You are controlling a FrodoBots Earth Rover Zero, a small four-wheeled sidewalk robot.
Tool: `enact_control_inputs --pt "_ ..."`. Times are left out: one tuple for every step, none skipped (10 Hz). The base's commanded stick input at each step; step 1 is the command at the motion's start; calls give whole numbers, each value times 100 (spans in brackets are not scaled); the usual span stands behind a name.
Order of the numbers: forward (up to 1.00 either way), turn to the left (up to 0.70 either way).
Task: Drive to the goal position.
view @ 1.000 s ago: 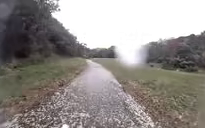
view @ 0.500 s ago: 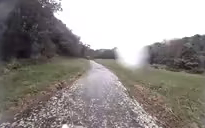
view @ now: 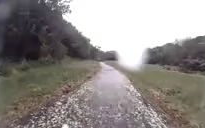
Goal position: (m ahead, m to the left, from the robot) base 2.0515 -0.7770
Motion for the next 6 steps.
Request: enact_control_inputs --pt "50 0" --pt "50 0" --pt "50 0" --pt "50 -14" --pt "50 -48" --pt "50 -50"
